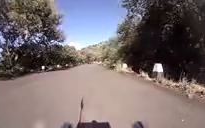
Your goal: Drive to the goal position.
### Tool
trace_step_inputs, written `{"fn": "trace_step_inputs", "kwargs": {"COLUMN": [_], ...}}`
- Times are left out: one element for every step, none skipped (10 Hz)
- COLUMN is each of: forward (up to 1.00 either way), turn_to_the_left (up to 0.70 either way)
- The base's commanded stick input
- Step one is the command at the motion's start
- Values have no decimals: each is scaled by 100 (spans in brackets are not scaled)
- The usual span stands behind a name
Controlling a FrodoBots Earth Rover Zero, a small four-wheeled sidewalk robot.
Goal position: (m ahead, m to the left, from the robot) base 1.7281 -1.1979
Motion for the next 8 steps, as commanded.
{"fn": "trace_step_inputs", "kwargs": {"forward": [50, 50, 50, 50, 50, 50, 50, 50], "turn_to_the_left": [0, 0, 0, 0, 0, 0, 0, 0]}}
